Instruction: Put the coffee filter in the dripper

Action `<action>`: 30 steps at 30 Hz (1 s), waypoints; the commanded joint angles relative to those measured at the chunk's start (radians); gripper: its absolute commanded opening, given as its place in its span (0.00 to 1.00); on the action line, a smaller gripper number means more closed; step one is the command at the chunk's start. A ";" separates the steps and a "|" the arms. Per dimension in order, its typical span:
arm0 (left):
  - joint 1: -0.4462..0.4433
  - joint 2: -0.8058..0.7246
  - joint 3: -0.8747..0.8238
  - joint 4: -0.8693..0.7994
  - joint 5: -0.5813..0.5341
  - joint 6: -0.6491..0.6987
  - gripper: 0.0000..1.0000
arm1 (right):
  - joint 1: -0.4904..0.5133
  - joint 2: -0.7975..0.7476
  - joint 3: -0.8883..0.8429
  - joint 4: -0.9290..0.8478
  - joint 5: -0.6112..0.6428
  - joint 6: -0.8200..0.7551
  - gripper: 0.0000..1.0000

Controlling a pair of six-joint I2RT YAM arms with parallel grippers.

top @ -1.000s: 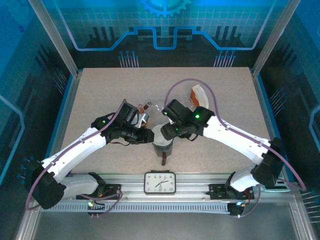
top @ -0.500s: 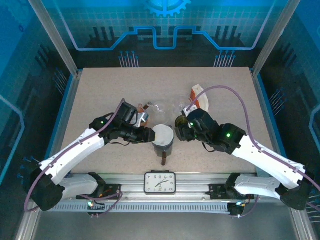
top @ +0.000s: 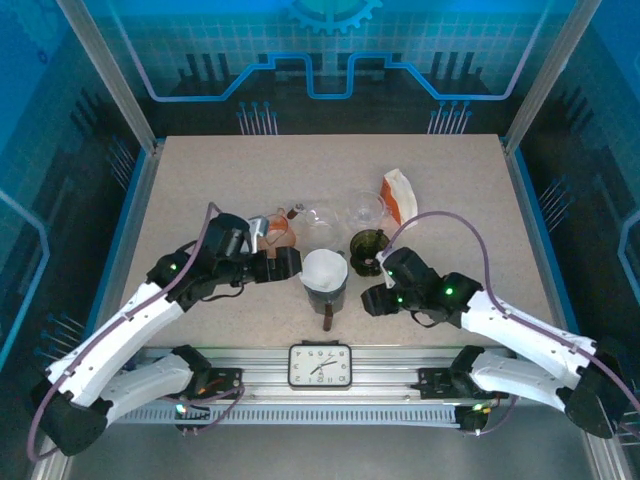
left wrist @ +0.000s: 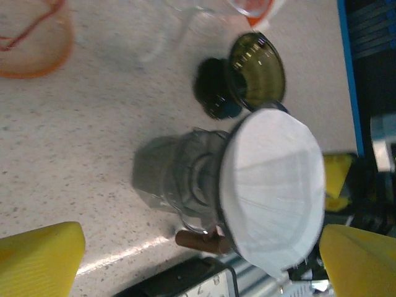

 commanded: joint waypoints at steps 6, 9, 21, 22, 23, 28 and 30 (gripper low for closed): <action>0.031 -0.046 -0.049 0.000 -0.122 -0.057 0.99 | -0.009 0.088 -0.136 0.314 -0.144 0.012 0.48; 0.035 -0.061 -0.045 -0.009 -0.137 -0.062 0.99 | -0.008 0.147 -0.141 0.368 -0.164 0.002 0.47; 0.267 0.040 -0.151 0.152 0.063 -0.108 0.79 | -0.006 0.253 -0.128 0.467 -0.180 -0.023 0.42; 0.273 0.062 -0.148 0.167 0.059 -0.104 0.79 | -0.005 0.256 -0.128 0.471 -0.180 -0.025 0.42; 0.279 0.085 -0.141 0.182 0.050 -0.098 0.79 | -0.006 0.259 -0.127 0.478 -0.180 -0.024 0.42; 0.312 0.228 -0.099 0.282 0.017 -0.092 0.75 | -0.003 0.278 -0.123 0.498 -0.183 -0.027 0.42; 0.319 0.308 -0.061 0.301 -0.018 -0.089 0.65 | -0.001 0.285 -0.121 0.500 -0.181 -0.028 0.42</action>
